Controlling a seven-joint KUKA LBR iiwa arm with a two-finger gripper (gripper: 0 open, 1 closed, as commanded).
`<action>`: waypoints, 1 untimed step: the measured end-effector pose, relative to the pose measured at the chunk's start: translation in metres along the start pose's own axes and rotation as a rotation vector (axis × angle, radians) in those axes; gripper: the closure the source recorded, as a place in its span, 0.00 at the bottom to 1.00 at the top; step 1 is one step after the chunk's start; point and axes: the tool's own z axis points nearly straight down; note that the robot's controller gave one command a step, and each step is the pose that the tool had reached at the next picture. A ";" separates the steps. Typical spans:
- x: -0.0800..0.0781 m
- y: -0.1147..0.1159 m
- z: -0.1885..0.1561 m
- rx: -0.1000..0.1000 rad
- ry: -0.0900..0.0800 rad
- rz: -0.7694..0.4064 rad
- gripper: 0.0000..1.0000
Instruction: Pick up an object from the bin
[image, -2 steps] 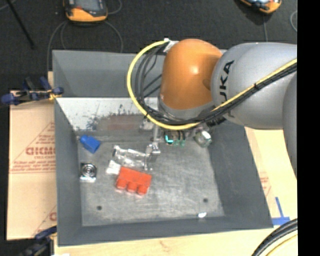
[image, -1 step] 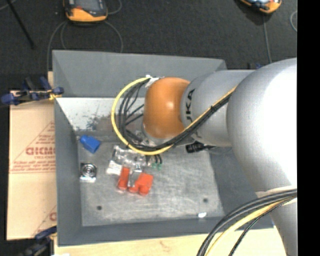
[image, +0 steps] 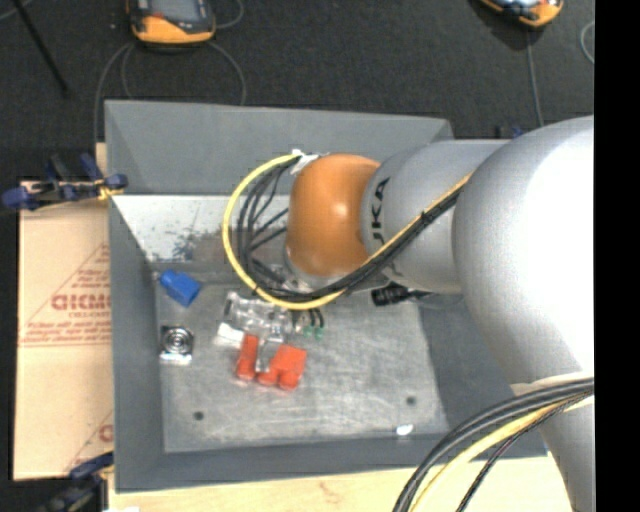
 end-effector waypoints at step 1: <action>-0.006 0.019 -0.127 0.002 0.003 0.016 1.00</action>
Offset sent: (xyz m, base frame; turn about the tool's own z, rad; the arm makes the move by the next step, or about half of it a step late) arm 0.0051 0.0166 0.1234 0.0212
